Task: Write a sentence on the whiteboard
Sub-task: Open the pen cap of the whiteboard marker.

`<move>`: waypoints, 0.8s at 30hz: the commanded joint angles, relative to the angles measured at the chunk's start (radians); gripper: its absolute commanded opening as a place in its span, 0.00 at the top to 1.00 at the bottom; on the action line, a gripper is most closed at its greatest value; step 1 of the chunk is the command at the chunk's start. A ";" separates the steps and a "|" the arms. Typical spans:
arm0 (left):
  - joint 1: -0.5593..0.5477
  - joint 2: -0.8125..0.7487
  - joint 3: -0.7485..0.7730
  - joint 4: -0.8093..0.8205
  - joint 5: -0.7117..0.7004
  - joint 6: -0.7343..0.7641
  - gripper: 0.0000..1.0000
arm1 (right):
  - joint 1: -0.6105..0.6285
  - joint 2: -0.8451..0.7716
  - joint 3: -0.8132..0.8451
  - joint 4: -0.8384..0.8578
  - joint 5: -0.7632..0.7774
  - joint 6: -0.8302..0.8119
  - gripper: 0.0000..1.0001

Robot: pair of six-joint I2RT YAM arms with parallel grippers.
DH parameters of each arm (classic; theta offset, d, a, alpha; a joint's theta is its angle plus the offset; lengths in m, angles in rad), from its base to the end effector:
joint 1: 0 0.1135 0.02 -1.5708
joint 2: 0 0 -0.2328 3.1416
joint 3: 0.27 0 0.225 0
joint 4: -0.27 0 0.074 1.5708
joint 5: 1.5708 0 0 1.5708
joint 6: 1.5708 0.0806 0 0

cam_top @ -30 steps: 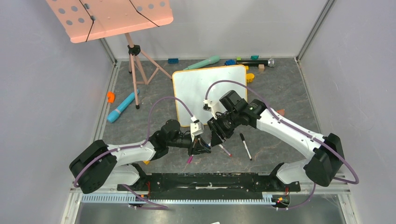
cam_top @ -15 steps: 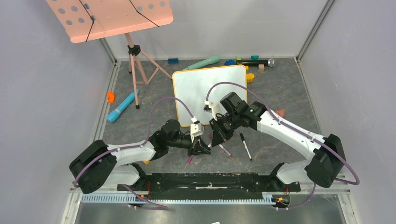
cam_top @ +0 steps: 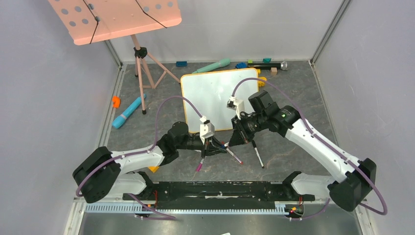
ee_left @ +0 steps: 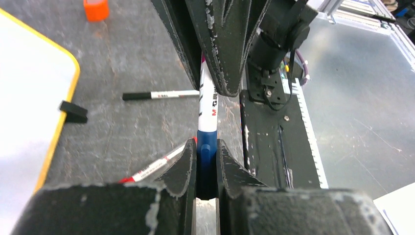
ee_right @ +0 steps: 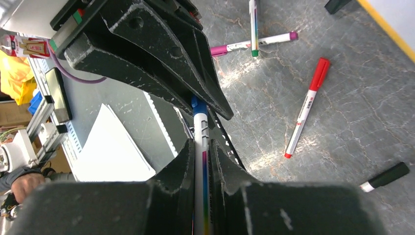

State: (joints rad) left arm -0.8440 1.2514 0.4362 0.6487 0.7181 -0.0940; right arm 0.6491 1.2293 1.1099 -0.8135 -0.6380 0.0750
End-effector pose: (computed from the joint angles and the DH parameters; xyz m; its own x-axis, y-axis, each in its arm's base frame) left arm 0.1412 -0.2386 0.1955 -0.2029 0.1219 -0.9716 0.9792 0.0270 -0.2011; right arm 0.1678 0.1876 0.2552 -0.6957 -0.4523 -0.5580 -0.7180 0.4607 0.5217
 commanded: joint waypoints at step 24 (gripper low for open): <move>0.007 -0.005 -0.030 -0.096 -0.005 0.013 0.98 | -0.187 -0.150 0.036 -0.118 0.306 -0.115 1.00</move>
State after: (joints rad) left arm -0.8337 1.2522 0.4004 0.5610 0.6937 -0.0940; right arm 0.4763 1.1061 1.1179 -0.9112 -0.4213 -0.0116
